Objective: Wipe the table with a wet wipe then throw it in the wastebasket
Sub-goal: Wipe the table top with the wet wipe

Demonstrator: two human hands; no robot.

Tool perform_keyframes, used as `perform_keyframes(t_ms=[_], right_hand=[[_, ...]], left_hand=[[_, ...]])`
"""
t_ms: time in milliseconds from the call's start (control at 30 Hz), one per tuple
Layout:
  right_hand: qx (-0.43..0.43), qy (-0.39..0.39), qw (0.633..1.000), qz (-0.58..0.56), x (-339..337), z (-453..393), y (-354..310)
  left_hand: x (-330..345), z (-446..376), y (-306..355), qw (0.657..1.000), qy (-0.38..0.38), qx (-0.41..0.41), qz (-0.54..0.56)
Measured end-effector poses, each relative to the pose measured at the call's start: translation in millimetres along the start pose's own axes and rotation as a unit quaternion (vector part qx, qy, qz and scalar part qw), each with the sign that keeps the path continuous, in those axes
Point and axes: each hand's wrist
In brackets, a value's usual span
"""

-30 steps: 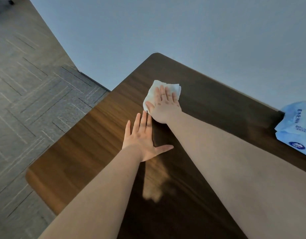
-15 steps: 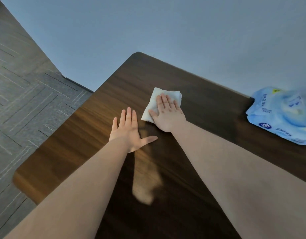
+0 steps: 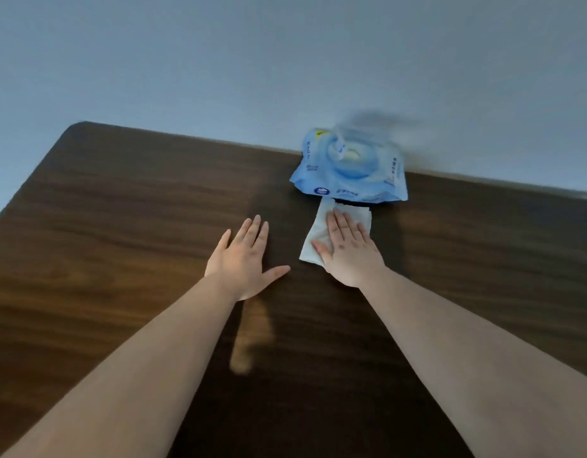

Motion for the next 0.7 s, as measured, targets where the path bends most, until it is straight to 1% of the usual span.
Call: perform_keyframes(t_ms=[200, 333, 433, 600, 700], right_hand=[[0.107, 0.003, 0.993, -0.049, 21.5, 47.9, 125.1], [0.196, 0.005, 0.978, -0.068, 38.4, 80.9, 212.1], [0.242, 0.000, 0.967, -0.078, 45.6, 103.7, 263.2], [0.315, 0.006, 0.942, -0.113, 52.2, 136.4, 328.5], [0.340, 0.006, 0.933, -0.120, 59.2, 149.3, 355.6]], left_hand=[[10.3, -34.5, 123.0, 0.993, -0.055, 0.097, -0.038], [18.4, -50.0, 194.3, 0.984, -0.073, 0.151, -0.059], [23.2, -59.6, 240.1, 0.975, -0.081, 0.180, -0.097], [30.3, -71.2, 305.8, 0.962, -0.096, 0.212, -0.146], [43.1, -72.3, 324.1, 0.959, -0.129, 0.191, -0.164]])
Point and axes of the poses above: each hand's wrist, its own z-axis away from the middle knuckle, its own x-axis out of the palm, y = z × x, and after that the axes turned 5 degrees about z, right-handed
